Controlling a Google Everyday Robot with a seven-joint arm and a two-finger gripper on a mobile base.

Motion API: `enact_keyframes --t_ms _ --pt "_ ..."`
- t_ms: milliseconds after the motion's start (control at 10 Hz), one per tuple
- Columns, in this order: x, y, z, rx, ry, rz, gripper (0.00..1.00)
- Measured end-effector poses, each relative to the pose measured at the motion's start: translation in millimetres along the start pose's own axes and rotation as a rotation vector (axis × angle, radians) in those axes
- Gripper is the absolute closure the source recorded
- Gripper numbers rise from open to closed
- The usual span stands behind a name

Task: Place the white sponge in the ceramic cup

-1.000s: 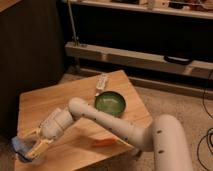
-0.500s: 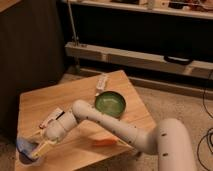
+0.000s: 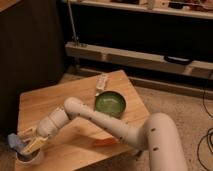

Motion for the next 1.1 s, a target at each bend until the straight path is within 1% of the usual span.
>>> enact_keyframes --t_ms 200,300,400,600,700,900,1000,1100 --pt "-1 -3 -1 0.002 -0.005 0.007 0.30" --pt "-2 -6 -4 0.001 -0.007 0.010 0.23" --pt "-5 -10 -7 -0.004 -0.009 0.016 0.20" --pt "-9 -14 -14 -0.022 -0.008 0.025 0.20" --pt "-11 -13 -14 -0.042 -0.009 0.034 0.20" --pt "-10 -9 -17 -0.065 -0.007 0.037 0.20" --pt "-7 -6 -16 -0.076 0.001 0.033 0.20" --pt "-4 -3 -17 -0.093 0.018 0.032 0.20"
